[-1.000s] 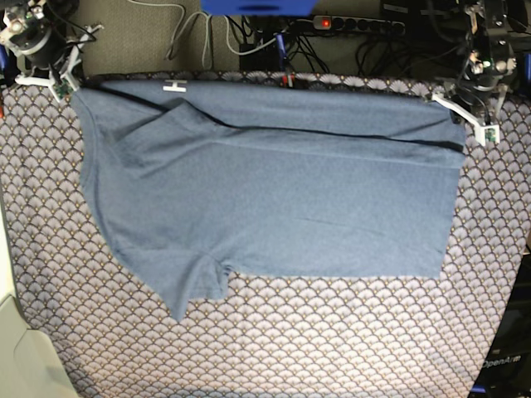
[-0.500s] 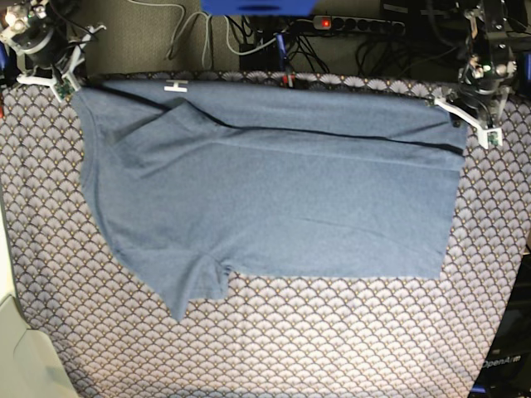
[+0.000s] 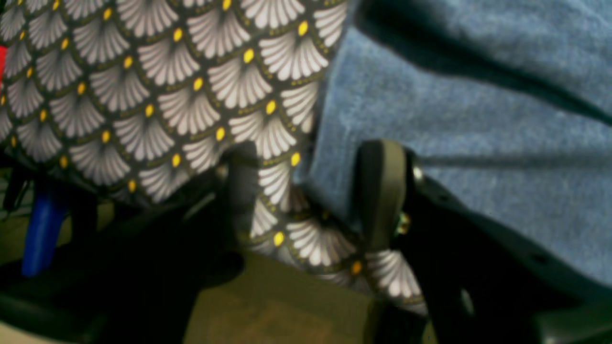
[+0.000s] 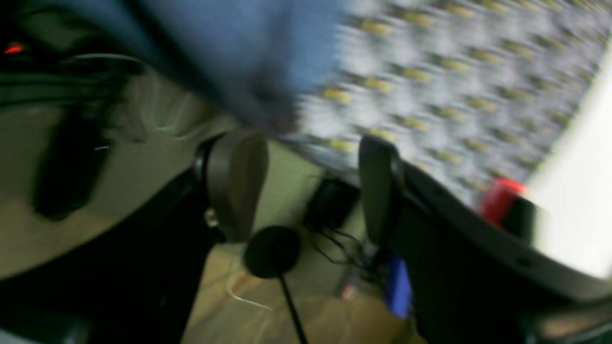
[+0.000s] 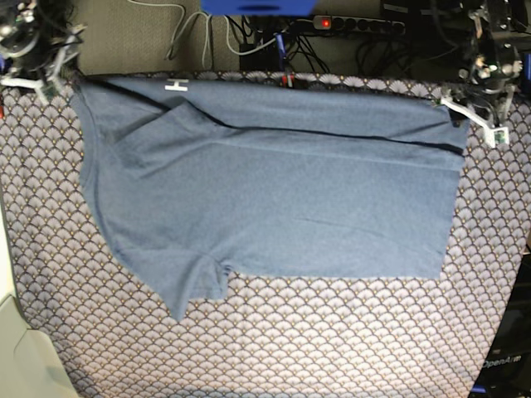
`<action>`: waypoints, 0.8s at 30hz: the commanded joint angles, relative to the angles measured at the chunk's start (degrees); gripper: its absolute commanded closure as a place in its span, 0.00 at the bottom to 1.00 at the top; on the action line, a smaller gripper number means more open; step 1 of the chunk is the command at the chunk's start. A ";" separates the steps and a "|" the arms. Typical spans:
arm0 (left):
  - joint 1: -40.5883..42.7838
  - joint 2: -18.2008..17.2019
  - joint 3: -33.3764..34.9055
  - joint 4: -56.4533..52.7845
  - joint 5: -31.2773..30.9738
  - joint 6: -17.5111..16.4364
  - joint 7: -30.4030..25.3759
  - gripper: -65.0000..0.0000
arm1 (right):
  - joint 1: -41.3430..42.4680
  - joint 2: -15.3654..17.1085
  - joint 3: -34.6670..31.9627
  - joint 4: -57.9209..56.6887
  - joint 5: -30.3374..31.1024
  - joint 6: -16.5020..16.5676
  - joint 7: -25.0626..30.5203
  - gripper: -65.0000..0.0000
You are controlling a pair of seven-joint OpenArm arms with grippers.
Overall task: Fold the T-shirt properly
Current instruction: 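Release the shirt and raise both grippers away, then reach both grippers to the hem corners and pinch them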
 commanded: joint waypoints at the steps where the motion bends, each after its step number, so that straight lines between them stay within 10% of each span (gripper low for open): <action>1: 0.37 -1.04 -1.79 0.76 0.97 0.99 -0.84 0.49 | -0.26 1.04 1.38 0.74 0.14 -0.54 1.04 0.47; 12: -8.68 -2.62 -8.82 0.84 1.14 0.99 -0.75 0.49 | 13.98 8.34 3.32 -1.11 0.31 -0.27 0.69 0.46; 24: -33.92 -0.51 2.43 -5.84 1.40 1.43 9.80 0.49 | 63.04 7.72 -23.32 -37.86 0.14 3.99 0.86 0.46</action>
